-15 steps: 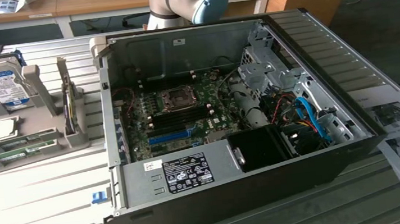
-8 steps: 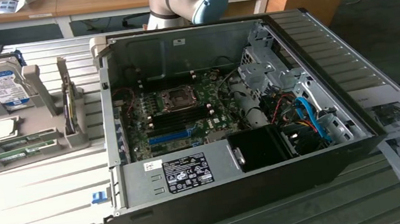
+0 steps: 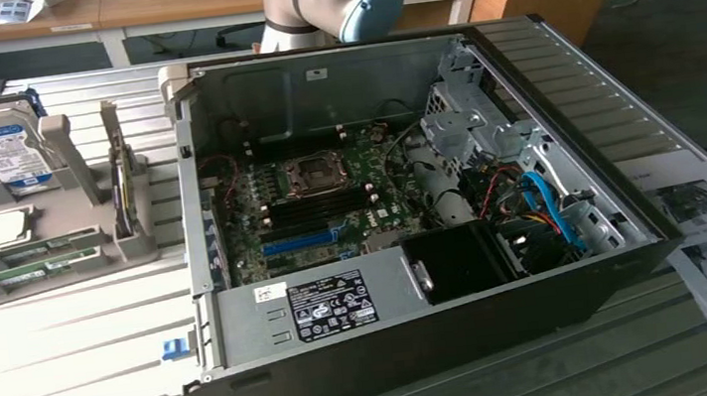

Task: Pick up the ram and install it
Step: 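Pick up the ram and move it above insertion slot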

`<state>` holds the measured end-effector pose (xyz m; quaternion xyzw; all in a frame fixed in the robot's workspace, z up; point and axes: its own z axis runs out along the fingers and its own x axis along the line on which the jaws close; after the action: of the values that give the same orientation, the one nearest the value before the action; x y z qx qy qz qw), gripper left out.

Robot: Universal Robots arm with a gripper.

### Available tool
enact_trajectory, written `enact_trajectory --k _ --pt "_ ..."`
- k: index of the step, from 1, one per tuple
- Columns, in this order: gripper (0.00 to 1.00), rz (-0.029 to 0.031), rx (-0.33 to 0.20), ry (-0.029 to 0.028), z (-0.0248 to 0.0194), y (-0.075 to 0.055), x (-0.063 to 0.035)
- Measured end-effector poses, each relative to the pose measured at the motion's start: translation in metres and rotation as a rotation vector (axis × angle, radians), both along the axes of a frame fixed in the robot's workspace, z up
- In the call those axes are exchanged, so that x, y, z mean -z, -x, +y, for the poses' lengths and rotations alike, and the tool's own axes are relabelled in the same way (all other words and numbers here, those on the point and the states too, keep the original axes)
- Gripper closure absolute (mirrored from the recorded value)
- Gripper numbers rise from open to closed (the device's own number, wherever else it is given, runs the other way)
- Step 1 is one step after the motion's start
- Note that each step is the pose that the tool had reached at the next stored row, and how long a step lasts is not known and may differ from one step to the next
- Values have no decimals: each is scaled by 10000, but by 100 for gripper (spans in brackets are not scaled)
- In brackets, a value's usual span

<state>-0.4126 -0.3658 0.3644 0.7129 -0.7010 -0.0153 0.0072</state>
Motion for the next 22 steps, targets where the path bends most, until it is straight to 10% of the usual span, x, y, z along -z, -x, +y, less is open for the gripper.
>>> enact_trajectory --k 22 --pt "91 2 0 1 0 0 107"
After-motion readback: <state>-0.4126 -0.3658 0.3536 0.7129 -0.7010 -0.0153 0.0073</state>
